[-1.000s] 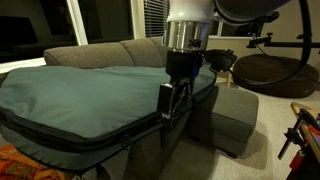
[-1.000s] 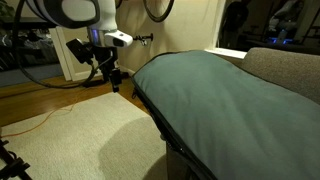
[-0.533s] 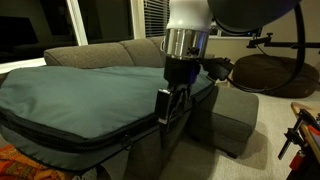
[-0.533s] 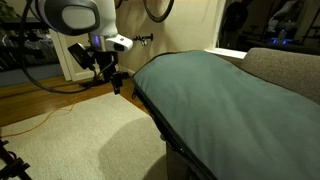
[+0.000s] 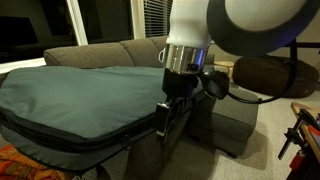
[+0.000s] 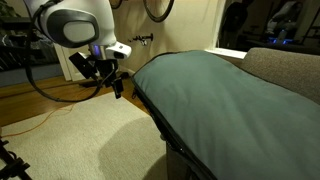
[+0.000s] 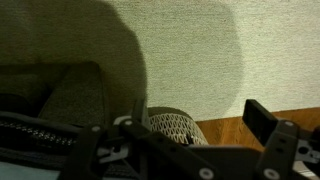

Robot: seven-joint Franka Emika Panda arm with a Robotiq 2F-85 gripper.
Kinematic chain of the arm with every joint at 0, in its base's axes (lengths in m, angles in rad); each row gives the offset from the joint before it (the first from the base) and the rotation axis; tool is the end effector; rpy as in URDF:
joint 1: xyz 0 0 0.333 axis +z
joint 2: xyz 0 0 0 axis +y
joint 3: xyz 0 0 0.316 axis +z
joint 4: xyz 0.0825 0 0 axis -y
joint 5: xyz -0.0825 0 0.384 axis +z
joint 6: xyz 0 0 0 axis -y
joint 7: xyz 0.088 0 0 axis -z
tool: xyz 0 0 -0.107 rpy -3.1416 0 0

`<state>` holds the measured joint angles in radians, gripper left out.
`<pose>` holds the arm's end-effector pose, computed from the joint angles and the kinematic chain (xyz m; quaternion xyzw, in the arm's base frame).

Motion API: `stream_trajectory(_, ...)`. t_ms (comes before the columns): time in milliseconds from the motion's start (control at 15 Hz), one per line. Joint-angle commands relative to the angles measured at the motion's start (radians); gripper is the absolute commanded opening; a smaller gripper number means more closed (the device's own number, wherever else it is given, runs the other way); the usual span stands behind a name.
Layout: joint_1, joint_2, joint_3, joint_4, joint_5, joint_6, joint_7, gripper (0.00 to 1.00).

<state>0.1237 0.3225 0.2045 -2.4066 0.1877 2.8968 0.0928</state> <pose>0.4875 0.1578 0.1994 -0.9943 -0.0205 -0.0691 0.0782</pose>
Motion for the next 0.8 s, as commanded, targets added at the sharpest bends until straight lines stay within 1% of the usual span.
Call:
stream_trajectory(0, -0.007, 0.035, 0.017, 0.001, 0.008, 0.06, -0.025, 1.0)
stream_trajectory(200, -0.028, 0.053, 0.058, 0.009, 0.027, 0.093, -0.046, 1.0)
stream_trajectory(400, -0.033, 0.07, 0.083, 0.021, 0.02, 0.131, -0.048, 1.0)
stream_trajectory(467, -0.024, 0.074, 0.078, 0.026, 0.01, 0.132, -0.04, 1.0)
stream_trajectory(533, -0.008, 0.059, 0.06, 0.022, 0.002, 0.095, -0.014, 1.0)
stream_trajectory(733, -0.006, 0.06, 0.061, 0.024, 0.002, 0.095, -0.014, 1.0)
